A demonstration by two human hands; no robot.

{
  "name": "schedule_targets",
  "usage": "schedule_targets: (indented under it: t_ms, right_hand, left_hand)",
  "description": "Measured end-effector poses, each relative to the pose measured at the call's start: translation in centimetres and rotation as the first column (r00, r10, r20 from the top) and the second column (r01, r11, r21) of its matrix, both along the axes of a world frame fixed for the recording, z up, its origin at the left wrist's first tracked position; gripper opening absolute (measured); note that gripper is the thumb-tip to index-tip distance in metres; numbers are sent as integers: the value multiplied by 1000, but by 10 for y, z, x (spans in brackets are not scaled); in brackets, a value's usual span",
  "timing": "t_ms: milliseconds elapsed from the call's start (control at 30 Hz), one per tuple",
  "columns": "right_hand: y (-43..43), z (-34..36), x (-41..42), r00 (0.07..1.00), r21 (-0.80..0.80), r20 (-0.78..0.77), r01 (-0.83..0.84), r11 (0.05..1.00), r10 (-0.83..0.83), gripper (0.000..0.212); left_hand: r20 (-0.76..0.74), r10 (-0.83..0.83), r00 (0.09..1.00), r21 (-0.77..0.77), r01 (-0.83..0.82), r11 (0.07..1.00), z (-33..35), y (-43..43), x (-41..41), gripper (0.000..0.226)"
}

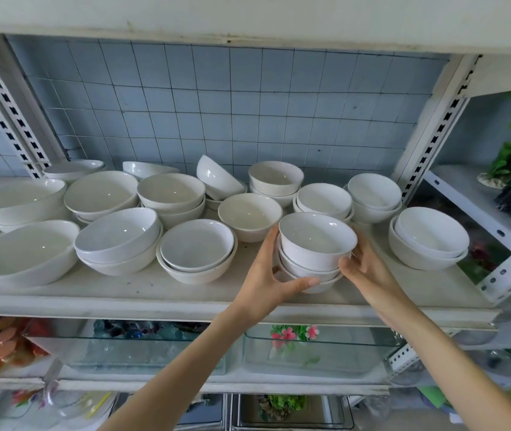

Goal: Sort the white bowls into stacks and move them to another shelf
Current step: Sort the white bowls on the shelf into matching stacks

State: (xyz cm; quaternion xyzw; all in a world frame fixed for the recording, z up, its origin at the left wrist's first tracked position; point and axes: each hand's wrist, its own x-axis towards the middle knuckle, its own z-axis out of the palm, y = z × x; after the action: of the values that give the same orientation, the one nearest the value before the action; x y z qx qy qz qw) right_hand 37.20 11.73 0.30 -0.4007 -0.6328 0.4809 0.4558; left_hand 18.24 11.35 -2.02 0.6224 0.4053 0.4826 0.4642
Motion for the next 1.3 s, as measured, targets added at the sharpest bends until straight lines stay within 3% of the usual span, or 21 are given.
schedule_targets:
  t_ms: [233, 567, 800, 1000, 1167, 1300]
  right_hand:
    - [-1, -2, -2, 993, -54, -42, 109, 993, -111, 87]
    - [2, -2, -10, 975, -14, -96, 202, 979, -202, 84]
    - [5, -5, -10, 974, -29, -92, 205, 978, -207, 84]
    - [2, -4, -10, 978, -58, -62, 198, 979, -201, 89]
    - [1, -5, -10, 980, -78, -20, 196, 977, -198, 64]
    - [-1, -3, -8, 983, -91, 7, 183, 979, -183, 62]
  left_hand:
    - [145, 15, 989, -11, -13, 1000, 12, 5, 6, 39]
    - [103, -27, 994, -53, 32, 998, 13, 13, 7, 43]
    - [108, -19, 994, -75, 27, 997, 10, 13, 8, 58]
    - [122, -31, 992, -92, 42, 995, 11, 10, 10, 45]
    - [117, -59, 991, -108, 72, 992, 17, 7, 9, 42]
    - [79, -80, 994, -120, 89, 989, 22, 5, 9, 32]
